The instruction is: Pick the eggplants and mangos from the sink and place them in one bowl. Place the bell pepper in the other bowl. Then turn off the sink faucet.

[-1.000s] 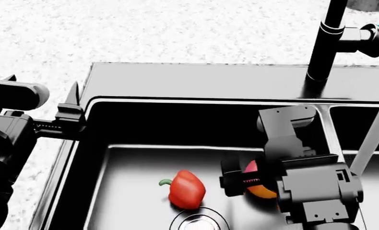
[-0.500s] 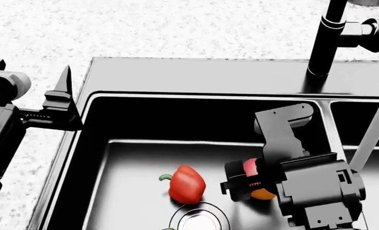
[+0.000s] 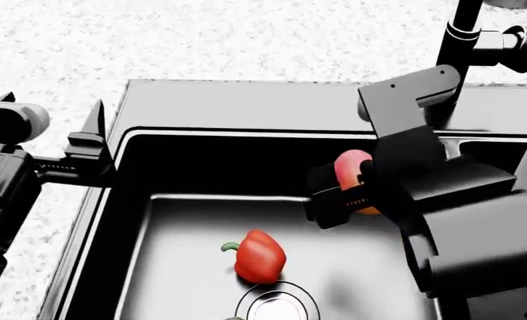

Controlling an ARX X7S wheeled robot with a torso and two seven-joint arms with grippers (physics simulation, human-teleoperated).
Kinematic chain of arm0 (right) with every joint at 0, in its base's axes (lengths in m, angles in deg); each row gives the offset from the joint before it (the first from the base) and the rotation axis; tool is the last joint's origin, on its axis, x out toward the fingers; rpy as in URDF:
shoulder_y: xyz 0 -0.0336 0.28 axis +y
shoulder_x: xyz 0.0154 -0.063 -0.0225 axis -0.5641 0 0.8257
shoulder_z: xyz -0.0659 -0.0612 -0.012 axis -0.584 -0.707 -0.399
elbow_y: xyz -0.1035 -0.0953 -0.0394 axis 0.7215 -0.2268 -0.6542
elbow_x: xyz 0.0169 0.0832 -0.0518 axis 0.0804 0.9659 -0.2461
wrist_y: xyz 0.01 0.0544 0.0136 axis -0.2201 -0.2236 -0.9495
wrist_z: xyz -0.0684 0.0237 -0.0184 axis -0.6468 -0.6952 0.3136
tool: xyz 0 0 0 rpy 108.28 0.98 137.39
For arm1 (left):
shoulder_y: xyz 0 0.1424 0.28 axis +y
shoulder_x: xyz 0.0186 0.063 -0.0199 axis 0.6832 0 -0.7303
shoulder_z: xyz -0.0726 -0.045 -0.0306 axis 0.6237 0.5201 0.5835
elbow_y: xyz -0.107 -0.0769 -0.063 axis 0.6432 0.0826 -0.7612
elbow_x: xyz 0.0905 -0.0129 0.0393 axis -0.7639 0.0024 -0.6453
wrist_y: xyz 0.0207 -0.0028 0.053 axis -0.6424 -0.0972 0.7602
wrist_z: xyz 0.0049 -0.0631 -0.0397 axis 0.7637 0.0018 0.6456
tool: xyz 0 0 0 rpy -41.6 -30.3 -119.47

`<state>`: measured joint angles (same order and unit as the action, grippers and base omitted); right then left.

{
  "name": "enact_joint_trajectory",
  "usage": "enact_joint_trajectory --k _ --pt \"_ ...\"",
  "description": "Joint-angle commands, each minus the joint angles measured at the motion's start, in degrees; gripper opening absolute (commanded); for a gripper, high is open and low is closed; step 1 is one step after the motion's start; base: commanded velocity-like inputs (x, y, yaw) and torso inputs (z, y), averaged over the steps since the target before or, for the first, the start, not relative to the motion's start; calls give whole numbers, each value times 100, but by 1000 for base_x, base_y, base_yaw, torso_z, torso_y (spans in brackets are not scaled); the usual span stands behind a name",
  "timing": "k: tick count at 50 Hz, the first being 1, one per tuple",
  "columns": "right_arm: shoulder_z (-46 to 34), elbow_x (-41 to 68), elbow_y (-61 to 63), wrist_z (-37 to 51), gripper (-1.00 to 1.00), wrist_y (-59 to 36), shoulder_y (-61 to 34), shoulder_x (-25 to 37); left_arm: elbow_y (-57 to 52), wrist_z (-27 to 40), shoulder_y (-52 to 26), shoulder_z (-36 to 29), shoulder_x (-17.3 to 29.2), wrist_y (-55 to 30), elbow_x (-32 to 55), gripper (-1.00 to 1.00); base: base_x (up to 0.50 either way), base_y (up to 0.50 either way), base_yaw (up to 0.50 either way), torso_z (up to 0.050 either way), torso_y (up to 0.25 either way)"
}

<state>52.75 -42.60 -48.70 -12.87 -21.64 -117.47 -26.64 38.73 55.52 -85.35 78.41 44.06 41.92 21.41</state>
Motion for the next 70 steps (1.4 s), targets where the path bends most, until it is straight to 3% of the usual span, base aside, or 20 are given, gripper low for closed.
enact_joint_trajectory --k 1,5,13,25,30,35,37,40,43,47,56,60,61,70 --pt "1051 162 2857 386 -100 -1214 338 124 -233 -91 128 -214 69 -47 -13 100 18 4 -5 0 -16" --pt "1585 586 4158 262 -100 -1498 1041 283 -280 -127 73 -289 80 -107 23 100 18 4 -5 0 -17" --pt "2740 3429 5308 2208 -100 -1504 2161 852 -298 -115 -18 -362 82 -162 40 100 20 4 -5 0 -18" --pt "5057 6295 6119 4410 -100 -1373 2950 1146 -757 -116 5 -307 108 -854 447 100 26 5 -7 0 -21" --pt "5325 7490 5947 5499 -100 -1221 3002 1673 -1332 -36 -260 -9 -33 -1936 1093 100 43 6 -12 0 -30" --pt "5400 8670 5793 6636 -100 -743 3278 2485 -2043 343 -860 674 -585 -4165 2086 100 47 6 -17 0 -30" --pt "5427 8788 5794 6752 -100 -669 3344 2592 -1574 1846 -1247 840 -352 -4210 3805 100 0 5 -13 0 -12" --pt "5410 8838 5795 6818 -100 -639 3412 2667 -983 3447 -1720 507 -52 -4189 6217 100 0 5 -5 0 -3" --pt "5518 8781 5827 6752 -100 -666 3537 2622 -570 4429 -2149 401 -30 -4010 7332 100 0 3 0 0 0" --pt "5660 8559 5889 6515 -100 -778 3713 2443 -315 4756 -2322 271 -21 -3812 7712 100 0 0 0 0 0" --pt "5651 8988 5893 6827 -100 -495 3813 2792 205 5132 -2129 -721 59 -3949 8125 100 0 0 0 0 0" --pt "5671 9010 5941 6846 -100 -468 3900 2771 464 5548 -1926 -1219 99 -3802 8664 100 0 0 0 0 0" --pt "5663 9004 5944 6836 -100 -464 3898 2768 705 5949 -1862 -1408 170 -3444 9247 100 0 0 0 0 0" --pt "5236 8781 5793 6708 -100 -482 3628 2786 1055 5546 -1280 -1457 151 -3312 8501 100 0 0 0 0 0"
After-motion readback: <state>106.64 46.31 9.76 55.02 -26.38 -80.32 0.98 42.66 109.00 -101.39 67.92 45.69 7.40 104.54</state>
